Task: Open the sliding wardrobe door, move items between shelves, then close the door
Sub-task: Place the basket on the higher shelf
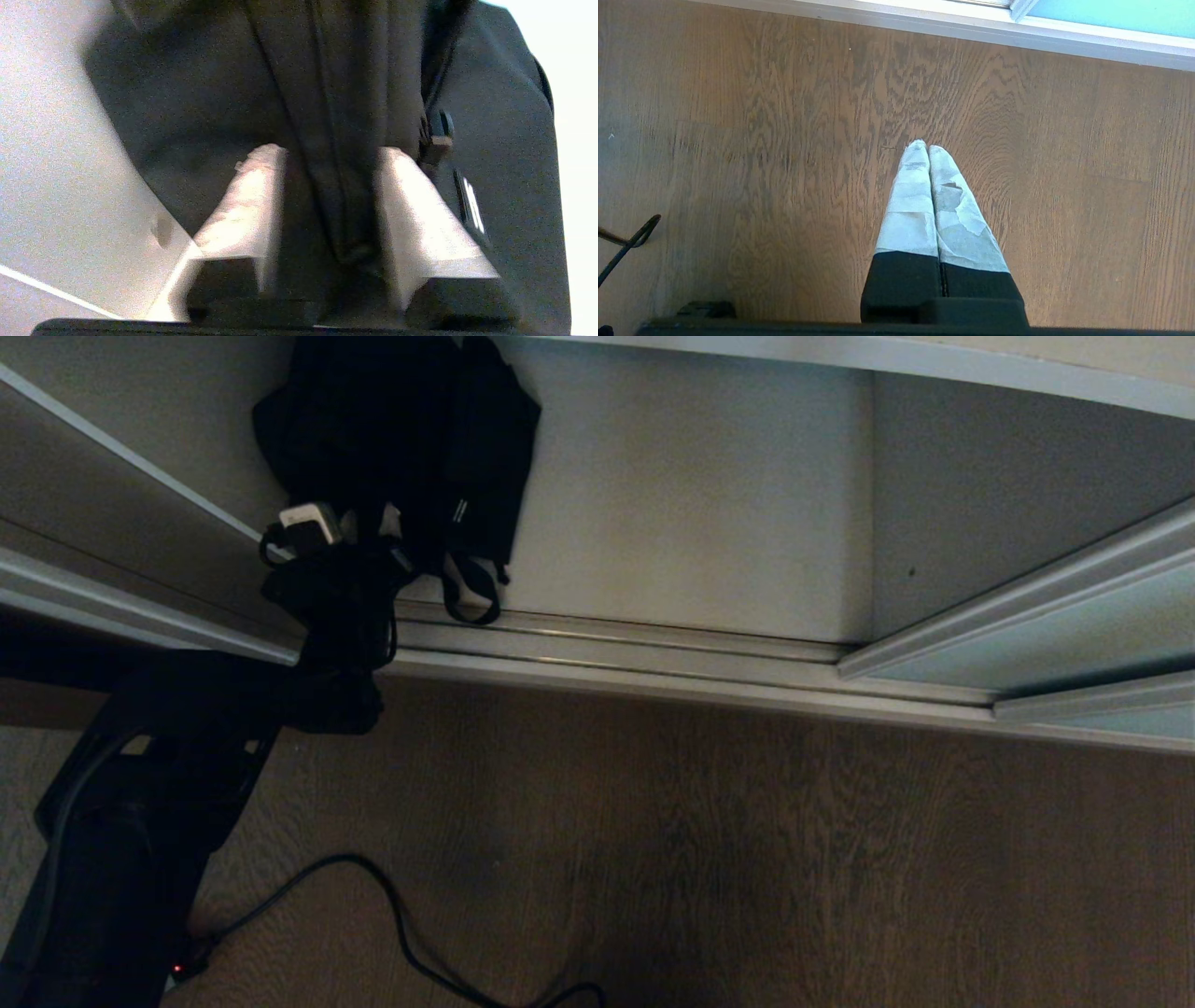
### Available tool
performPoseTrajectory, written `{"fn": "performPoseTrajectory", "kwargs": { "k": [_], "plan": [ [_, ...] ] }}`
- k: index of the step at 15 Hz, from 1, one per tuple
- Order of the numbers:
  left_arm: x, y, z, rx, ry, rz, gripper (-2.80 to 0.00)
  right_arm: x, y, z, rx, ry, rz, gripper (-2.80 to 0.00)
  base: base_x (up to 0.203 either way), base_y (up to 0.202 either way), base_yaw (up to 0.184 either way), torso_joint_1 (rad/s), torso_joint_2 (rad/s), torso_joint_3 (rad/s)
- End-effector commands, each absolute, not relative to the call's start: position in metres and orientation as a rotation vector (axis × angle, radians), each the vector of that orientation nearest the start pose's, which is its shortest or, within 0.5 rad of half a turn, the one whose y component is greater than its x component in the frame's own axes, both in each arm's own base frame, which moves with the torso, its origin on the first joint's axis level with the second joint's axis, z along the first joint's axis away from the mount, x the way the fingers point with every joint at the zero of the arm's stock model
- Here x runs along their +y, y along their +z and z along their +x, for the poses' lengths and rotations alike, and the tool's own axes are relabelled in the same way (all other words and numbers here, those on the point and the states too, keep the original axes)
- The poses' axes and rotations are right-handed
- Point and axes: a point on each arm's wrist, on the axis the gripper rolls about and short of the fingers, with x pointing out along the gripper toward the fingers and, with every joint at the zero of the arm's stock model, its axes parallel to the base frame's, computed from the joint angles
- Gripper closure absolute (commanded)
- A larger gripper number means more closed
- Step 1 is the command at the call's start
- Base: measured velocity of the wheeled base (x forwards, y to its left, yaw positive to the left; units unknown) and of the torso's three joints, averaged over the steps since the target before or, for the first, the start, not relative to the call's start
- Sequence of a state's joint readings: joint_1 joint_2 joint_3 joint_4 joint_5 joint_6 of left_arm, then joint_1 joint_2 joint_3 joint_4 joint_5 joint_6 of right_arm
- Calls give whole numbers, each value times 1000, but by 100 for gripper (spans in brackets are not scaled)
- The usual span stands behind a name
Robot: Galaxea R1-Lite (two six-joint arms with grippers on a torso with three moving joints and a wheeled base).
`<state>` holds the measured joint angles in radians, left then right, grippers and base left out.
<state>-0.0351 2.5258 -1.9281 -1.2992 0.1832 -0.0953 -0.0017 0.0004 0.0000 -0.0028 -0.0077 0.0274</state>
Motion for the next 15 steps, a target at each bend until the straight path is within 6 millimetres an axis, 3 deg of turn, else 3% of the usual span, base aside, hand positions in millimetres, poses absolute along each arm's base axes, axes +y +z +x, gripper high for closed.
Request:
{"fn": "performPoseTrajectory", "kwargs": {
  "k": [1,5,7,8,11,15],
  "plan": [
    [-14,197,512,-700,108,-172,0,0,75,-23,-2,-9,28,0,0,0,0,0,0,0],
    [-19,203,509,-713,98,-208,0,0,75,-23,-2,-9,26,0,0,0,0,0,0,0],
    [-20,226,498,-746,96,-217,0,0,75,-23,-2,-9,28,0,0,0,0,0,0,0],
    [-21,229,496,-742,94,-221,0,0,75,-23,-2,-9,28,0,0,0,0,0,0,0],
    [-28,217,490,-695,134,-236,0,0,75,-23,-2,-9,28,0,0,0,0,0,0,0],
    [-35,217,480,-749,177,-217,0,0,75,-23,-2,-9,28,0,0,0,0,0,0,0]
  ]
}}
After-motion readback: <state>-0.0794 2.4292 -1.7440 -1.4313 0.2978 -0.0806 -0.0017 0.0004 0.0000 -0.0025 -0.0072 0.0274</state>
